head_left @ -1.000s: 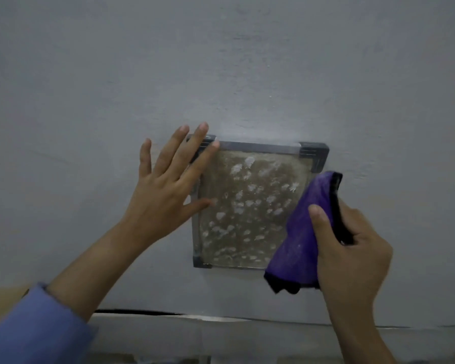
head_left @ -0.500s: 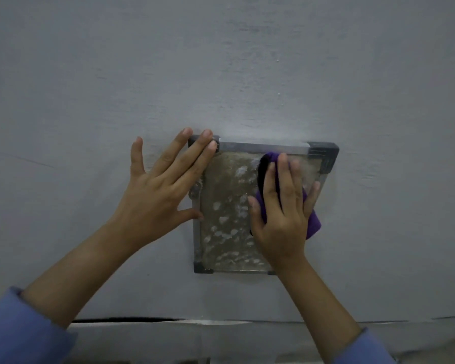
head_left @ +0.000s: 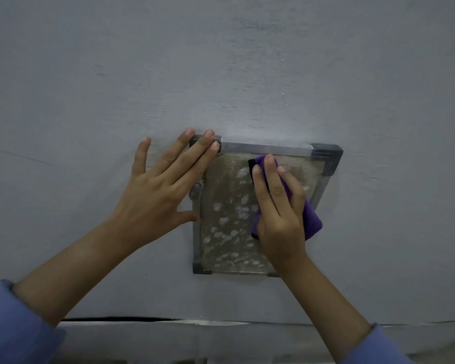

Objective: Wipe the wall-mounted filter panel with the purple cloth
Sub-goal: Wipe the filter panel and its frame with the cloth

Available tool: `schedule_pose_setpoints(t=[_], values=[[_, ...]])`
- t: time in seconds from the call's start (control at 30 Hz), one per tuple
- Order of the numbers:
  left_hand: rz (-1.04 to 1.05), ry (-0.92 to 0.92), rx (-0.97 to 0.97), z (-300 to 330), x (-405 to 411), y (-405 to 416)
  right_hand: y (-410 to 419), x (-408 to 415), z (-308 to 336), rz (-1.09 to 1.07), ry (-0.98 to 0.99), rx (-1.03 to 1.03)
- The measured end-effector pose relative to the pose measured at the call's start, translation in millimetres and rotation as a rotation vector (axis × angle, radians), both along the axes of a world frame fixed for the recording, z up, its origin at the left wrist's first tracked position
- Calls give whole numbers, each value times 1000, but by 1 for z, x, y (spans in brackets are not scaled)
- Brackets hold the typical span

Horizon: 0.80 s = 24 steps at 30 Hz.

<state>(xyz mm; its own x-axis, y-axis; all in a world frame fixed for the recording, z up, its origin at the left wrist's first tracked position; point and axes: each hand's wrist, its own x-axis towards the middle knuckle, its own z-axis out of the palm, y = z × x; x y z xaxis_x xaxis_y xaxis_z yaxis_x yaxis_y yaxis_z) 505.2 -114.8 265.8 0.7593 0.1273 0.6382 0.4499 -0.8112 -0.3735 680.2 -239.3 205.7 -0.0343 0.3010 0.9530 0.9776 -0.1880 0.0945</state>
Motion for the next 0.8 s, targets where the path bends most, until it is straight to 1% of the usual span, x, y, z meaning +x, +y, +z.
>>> schedule_pose_setpoints(t=[0.1, 0.27, 0.57, 0.8], values=[[46, 25, 28, 0, 0, -1, -13, 4, 8, 29, -40, -65], [54, 3, 50, -1, 2, -1, -15, 8, 25, 52, -90, -58], [53, -22, 37, -2, 3, -5, -21, 17, 25, 99, -248, -228], [58, -19, 21, -3, 4, -6, -13, 24, 46, 107, -289, -196]])
